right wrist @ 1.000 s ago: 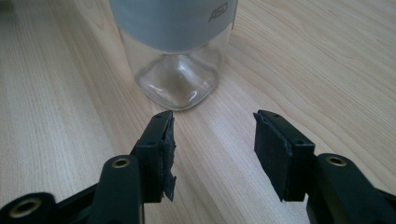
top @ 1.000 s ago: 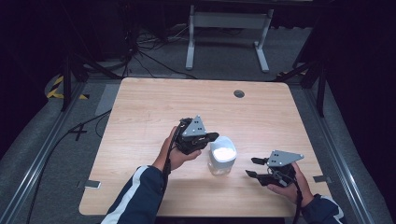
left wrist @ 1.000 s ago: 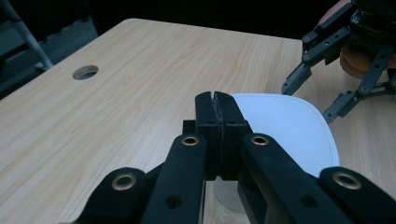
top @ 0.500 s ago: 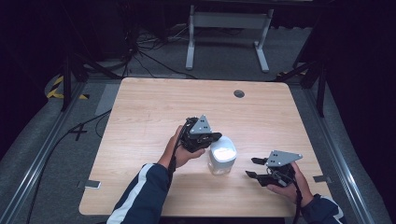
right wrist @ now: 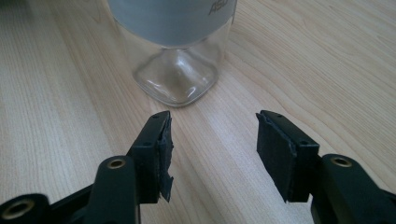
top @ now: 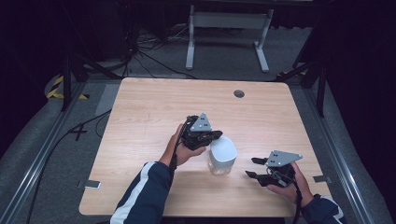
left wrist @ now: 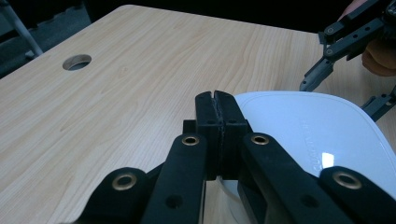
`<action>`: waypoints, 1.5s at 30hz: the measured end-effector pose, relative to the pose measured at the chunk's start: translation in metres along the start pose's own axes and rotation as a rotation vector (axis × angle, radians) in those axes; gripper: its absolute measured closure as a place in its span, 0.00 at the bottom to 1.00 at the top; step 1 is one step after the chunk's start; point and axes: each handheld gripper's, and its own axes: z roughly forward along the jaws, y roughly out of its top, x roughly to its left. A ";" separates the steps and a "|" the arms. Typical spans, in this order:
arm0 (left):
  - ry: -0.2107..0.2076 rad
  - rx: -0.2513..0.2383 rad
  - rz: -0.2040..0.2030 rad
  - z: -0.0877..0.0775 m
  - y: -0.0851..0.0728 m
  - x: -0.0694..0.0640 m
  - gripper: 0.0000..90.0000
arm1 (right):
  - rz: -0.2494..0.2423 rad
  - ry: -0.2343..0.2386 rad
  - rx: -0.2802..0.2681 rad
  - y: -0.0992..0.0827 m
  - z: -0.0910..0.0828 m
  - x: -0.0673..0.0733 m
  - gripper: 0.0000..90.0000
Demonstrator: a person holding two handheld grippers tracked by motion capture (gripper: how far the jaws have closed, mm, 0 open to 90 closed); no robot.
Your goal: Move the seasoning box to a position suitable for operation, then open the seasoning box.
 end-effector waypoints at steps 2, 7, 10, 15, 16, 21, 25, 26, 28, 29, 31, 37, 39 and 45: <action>0.004 -0.003 -0.008 0.001 -0.001 0.001 1.00 | 0.001 0.002 0.001 0.000 0.000 0.000 0.51; 0.017 0.004 -0.010 0.002 -0.003 0.003 1.00 | 0.003 0.003 0.000 0.001 0.000 -0.001 0.51; 0.015 0.001 -0.009 0.002 -0.003 0.003 1.00 | 0.004 0.003 -0.002 0.001 0.000 -0.001 0.51; 0.013 0.002 -0.009 0.004 -0.004 0.004 1.00 | 0.011 0.002 -0.010 0.001 -0.001 -0.002 0.51; 0.014 0.003 -0.009 0.005 -0.004 0.005 1.00 | 0.012 0.002 -0.011 0.002 -0.001 -0.002 0.51; 0.008 0.006 -0.019 0.006 -0.005 0.005 1.00 | 0.021 0.003 -0.019 0.003 -0.002 -0.003 0.51; 0.006 0.013 -0.011 0.007 -0.004 0.005 1.00 | 0.021 0.000 -0.022 0.004 -0.001 -0.004 0.51; 0.004 0.014 -0.012 0.008 -0.004 0.005 1.00 | 0.021 0.001 -0.022 0.004 -0.001 -0.004 0.51; 0.005 0.015 -0.009 0.008 -0.004 0.005 1.00 | 0.022 -0.001 -0.023 0.004 -0.001 -0.004 0.51; 0.007 0.020 -0.007 0.008 -0.004 0.005 1.00 | 0.024 0.001 -0.022 0.004 -0.001 -0.004 0.51; 0.010 0.031 -0.001 0.009 -0.004 0.005 1.00 | 0.023 -0.003 -0.025 0.004 -0.002 -0.005 0.51; -0.003 0.022 0.005 0.012 -0.005 0.003 1.00 | 0.025 -0.002 -0.030 0.004 -0.003 -0.005 0.51; 0.000 0.026 0.013 0.013 -0.005 0.002 1.00 | 0.025 -0.004 -0.030 0.004 -0.003 -0.005 0.51; -0.002 0.016 -0.002 0.013 -0.006 0.006 1.00 | 0.025 0.000 -0.033 0.005 -0.003 -0.005 0.51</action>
